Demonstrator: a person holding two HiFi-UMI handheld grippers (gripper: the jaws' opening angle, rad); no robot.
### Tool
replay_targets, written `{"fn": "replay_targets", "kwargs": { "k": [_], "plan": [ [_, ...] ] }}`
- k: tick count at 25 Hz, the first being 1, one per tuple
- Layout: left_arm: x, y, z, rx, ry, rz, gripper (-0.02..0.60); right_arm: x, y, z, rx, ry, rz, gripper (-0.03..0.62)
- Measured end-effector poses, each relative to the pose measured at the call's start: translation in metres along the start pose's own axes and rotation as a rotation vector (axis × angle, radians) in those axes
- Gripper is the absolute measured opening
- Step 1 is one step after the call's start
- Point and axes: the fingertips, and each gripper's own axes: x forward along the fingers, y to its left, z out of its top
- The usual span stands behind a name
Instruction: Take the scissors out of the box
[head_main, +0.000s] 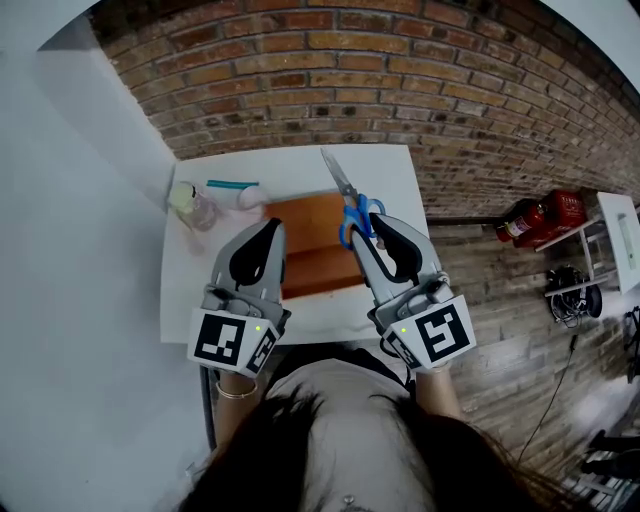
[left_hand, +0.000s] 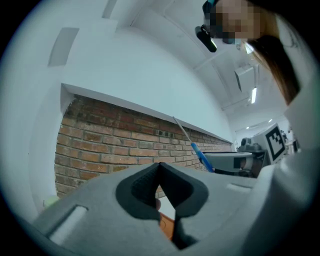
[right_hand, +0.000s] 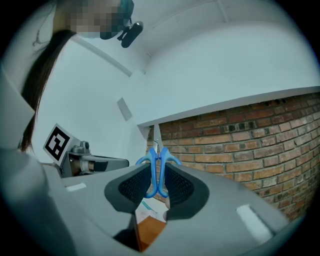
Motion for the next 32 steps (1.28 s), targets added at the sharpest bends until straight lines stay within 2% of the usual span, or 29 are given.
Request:
{"fn": "replay_targets", "kwargs": {
  "k": [7,22,32],
  "plan": [
    [-0.008,-0.006,0.004,-0.007,-0.021,0.052,0.000,-0.015,0.003,0.011,-0.009,-0.030,0.030,0.097],
    [-0.024,-0.066,0.007,0.016,-0.016,0.097,0.000,-0.069,-0.007,0.020,0.024,-0.051,0.075,0.097],
    [-0.043,-0.090,0.009,0.025,-0.016,0.146,0.000,-0.094,-0.003,0.023,0.041,-0.073,0.114,0.097]
  ]
}}
